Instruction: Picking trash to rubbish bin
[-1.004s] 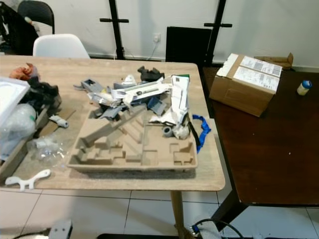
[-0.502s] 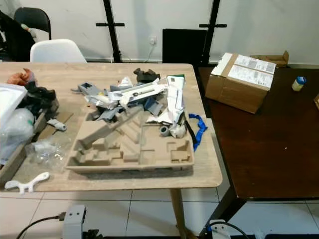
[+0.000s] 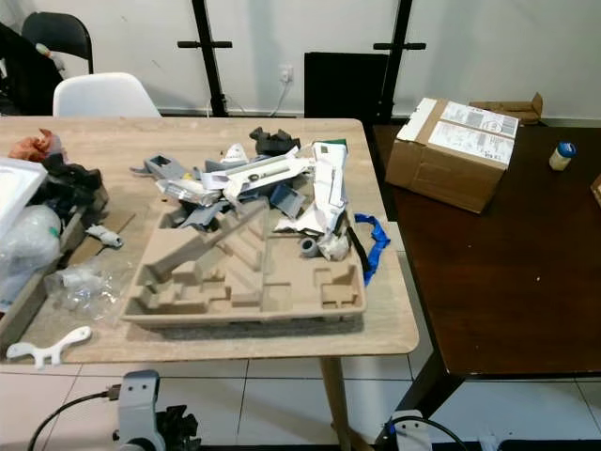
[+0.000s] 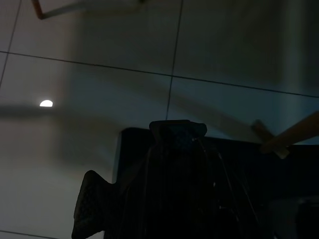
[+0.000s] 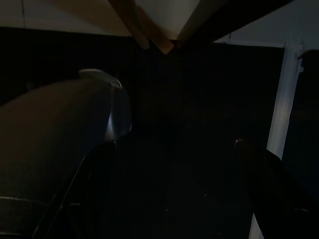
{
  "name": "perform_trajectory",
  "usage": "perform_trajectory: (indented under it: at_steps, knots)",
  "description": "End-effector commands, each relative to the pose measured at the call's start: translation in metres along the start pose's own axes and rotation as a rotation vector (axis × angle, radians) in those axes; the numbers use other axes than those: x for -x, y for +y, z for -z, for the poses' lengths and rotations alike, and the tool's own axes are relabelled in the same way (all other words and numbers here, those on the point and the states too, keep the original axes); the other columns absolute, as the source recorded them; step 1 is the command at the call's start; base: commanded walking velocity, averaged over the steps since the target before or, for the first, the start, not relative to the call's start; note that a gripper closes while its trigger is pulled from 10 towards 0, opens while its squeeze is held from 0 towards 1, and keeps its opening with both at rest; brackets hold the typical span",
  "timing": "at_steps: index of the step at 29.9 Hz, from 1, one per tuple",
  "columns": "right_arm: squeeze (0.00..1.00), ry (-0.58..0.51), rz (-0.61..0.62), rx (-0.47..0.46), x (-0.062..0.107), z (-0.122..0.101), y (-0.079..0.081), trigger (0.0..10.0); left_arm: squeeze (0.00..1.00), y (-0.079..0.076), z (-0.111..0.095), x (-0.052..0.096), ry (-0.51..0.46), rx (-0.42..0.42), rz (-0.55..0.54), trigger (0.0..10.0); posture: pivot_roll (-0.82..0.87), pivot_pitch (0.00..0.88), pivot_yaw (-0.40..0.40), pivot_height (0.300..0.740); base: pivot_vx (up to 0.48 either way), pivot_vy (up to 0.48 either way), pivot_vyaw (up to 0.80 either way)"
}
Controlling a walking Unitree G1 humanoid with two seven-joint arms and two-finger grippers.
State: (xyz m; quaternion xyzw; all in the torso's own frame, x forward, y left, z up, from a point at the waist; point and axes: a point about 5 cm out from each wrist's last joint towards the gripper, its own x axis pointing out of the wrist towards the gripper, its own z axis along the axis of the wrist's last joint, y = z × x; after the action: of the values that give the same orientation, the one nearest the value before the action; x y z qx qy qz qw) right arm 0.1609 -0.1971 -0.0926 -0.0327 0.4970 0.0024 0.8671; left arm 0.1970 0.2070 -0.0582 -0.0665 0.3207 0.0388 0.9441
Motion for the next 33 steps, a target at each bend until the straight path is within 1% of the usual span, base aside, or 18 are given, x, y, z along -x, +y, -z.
perform_trajectory:
  at_steps: [1, 6, 15, 29, 33]
  knots:
    - [0.0, 0.004, -0.016, -0.015, 0.0, 0.002, 0.006, 10.0, 0.0, -0.002, 0.007, 0.001, 0.017, 0.011, -0.002, 10.0, -0.02, 0.127, 0.015, 0.74, -0.307, 0.0, 0.0]
    - [0.0, 0.004, -0.02, -0.009, -0.001, 0.0, 0.005, 10.0, 0.0, -0.008, 0.011, 0.0, 0.043, 0.041, 0.023, 10.0, -0.02, 0.126, 0.012, 0.74, -0.343, 0.0, 0.0]
    - [0.0, 0.001, -0.021, -0.001, -0.001, -0.001, 0.003, 10.0, 0.0, -0.015, 0.014, -0.001, 0.059, 0.04, 0.056, 10.0, -0.03, 0.116, 0.003, 0.74, -0.375, 0.0, 0.0]
    - [0.0, -0.007, -0.027, 0.013, -0.001, -0.005, 0.002, 10.0, 0.0, -0.016, 0.018, 0.0, 0.078, 0.042, 0.072, 10.0, -0.04, 0.11, -0.006, 0.74, -0.375, 0.0, 0.0]
    - [0.0, -0.009, -0.03, 0.014, -0.001, -0.005, 0.003, 10.0, 0.0, -0.016, 0.017, -0.001, 0.093, 0.021, 0.074, 10.0, -0.04, 0.112, -0.007, 0.74, 0.0, 0.0, 0.0]
